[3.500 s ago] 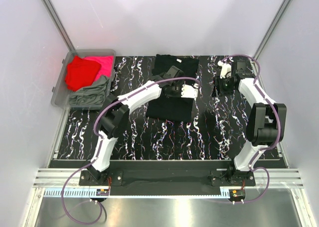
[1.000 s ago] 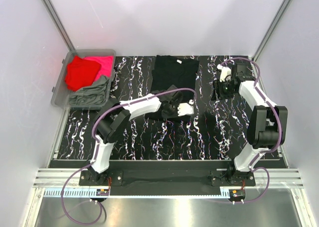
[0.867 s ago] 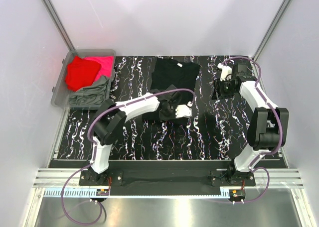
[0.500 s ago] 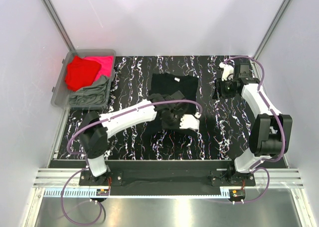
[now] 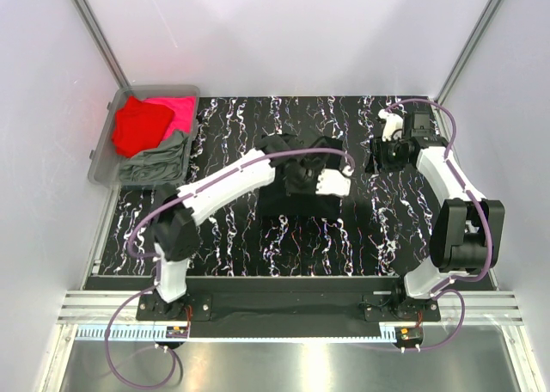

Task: Fold and stack the t-shirts
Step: Fold the tshirt

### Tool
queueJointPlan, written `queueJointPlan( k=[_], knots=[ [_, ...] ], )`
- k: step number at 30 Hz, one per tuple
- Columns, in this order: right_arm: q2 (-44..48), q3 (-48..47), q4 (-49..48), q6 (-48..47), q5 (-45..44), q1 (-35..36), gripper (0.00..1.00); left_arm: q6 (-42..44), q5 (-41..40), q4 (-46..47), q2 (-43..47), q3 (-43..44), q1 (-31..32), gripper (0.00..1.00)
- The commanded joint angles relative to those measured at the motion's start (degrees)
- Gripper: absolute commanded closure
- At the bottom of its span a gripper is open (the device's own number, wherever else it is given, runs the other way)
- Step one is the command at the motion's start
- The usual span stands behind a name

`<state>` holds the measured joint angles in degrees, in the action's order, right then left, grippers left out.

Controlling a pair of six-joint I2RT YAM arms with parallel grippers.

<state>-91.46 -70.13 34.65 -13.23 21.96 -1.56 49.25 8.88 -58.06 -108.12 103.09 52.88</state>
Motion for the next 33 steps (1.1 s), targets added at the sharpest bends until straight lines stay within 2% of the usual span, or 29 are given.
queueJointPlan(
  k=[1,4,8,18,24,33],
  knots=[
    [2.0,-2.7,-1.9,0.7,0.3,-0.2,0.48,4.7,-2.9,0.8,-4.8,7.7,-1.9,1.0],
    [2.3,-2.6,-1.9,0.5,-0.2,-0.1,0.47,6.8,-4.0,2.6,-8.8,12.1,-3.7,1.0],
    [2.7,-2.0,-1.9,0.2,-0.6,-0.2,0.47,10.5,-6.3,7.8,-11.8,13.0,-6.1,1.0],
    [2.3,-2.3,-1.9,0.6,-0.4,-0.2,0.47,13.9,-10.4,11.5,-24.1,31.9,-9.5,1.0],
    [2.4,-2.5,-1.9,0.7,-0.5,-0.2,0.47,16.5,-13.1,16.9,-27.2,32.1,-9.7,1.0],
    [3.0,-1.1,-2.1,0.7,-0.5,-0.2,0.47,18.6,-16.2,19.3,-31.4,35.1,-10.3,1.0]
  ],
)
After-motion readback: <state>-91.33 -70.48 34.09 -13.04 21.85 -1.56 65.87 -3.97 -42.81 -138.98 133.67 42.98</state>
